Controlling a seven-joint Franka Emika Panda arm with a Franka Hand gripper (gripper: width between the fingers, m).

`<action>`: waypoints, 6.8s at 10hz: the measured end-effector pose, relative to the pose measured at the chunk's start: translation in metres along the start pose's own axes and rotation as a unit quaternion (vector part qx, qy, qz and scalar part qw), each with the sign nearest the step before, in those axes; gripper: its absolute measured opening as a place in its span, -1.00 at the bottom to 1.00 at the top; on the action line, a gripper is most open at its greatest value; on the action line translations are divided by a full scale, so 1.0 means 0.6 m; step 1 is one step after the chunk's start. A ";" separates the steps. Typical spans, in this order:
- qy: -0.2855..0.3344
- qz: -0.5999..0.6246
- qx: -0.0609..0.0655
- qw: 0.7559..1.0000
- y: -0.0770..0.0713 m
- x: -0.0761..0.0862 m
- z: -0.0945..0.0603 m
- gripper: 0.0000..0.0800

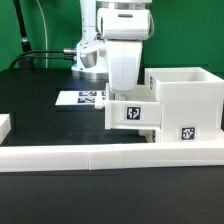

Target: Assemble drawer

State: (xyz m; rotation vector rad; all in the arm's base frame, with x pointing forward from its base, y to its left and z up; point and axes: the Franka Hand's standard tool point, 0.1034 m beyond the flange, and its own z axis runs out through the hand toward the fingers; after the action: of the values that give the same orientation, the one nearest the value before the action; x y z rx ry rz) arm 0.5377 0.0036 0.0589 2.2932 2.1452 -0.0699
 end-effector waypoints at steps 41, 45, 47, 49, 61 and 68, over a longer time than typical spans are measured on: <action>0.005 -0.050 -0.007 0.999 0.003 0.023 0.002 -0.89; 0.004 -0.049 -0.004 0.999 0.002 0.025 0.002 0.19; 0.004 -0.048 -0.005 0.999 0.002 0.026 0.001 0.47; 0.002 -0.047 -0.007 0.999 0.005 0.023 -0.013 0.60; -0.007 -0.075 0.007 0.997 0.019 -0.063 -0.033 0.62; 0.017 -0.103 0.011 0.995 0.018 -0.108 -0.029 0.62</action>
Offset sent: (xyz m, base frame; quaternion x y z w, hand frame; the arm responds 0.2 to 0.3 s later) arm -0.0129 0.0072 -0.0026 -0.0006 0.0103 -0.0354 0.9993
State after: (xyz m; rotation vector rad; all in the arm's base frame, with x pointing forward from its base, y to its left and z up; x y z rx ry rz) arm 0.5448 -0.0610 0.0780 2.0905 2.4012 -0.0542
